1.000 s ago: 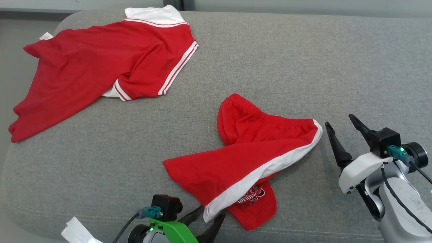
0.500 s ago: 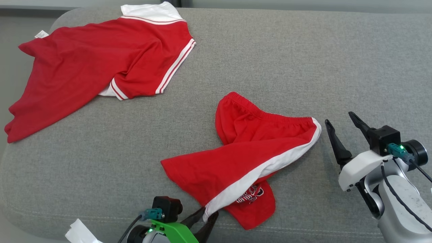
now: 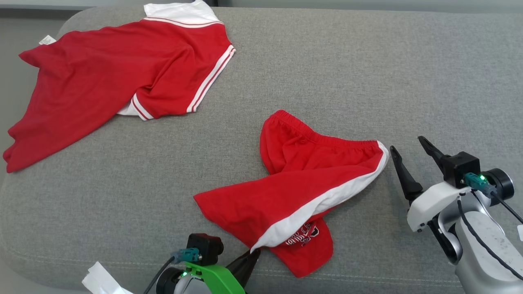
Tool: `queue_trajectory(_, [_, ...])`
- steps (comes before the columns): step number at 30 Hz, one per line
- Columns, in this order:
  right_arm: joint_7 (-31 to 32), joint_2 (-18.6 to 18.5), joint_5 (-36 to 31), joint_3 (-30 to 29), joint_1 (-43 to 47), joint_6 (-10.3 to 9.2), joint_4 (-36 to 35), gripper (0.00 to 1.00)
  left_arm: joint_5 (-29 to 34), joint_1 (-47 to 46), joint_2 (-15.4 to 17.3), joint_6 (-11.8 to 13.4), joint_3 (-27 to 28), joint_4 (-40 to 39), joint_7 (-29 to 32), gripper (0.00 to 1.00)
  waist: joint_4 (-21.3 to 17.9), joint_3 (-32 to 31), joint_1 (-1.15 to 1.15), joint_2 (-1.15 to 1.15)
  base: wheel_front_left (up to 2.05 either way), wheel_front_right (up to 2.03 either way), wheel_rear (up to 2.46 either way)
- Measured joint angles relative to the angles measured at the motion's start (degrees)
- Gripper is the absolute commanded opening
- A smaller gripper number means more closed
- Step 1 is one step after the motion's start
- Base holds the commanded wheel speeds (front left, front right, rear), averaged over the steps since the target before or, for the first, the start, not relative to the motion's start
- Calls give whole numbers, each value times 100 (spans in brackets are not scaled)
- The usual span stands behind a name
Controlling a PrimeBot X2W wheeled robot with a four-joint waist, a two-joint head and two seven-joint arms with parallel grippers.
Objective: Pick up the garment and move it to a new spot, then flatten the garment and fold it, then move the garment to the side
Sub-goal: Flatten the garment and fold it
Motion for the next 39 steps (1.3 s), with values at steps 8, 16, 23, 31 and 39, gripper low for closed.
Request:
queue_trajectory(8, [111, 99, 107, 144, -190, 55, 135, 100, 23, -76, -55, -3, -13, 76, -7, 0, 43, 34, 0, 0, 0, 0, 0])
queue_trajectory(16, [483, 133, 338, 302, -189, 71, 449, 100, 25, -103, -71, -8, -35, 114, -52, 0, 128, 63, 0, 0, 0, 0, 0])
queue_trajectory(23, [590, 149, 420, 433, -233, 108, 494, 100, 25, -117, -75, -12, -32, 157, -58, 0, 170, 87, 0, 0, 0, 0, 0])
queue_trajectory(31, [591, 123, 460, 530, -327, 108, 541, 34, 25, -120, -81, -13, -12, 221, -100, 0, 185, 83, 0, 0, 0, 0, 0])
queue_trajectory(39, [593, 108, 594, 558, -334, 108, 568, 0, 24, -135, -82, -13, 73, 255, -132, 0, 180, 69, 0, 0, 0, 0, 0])
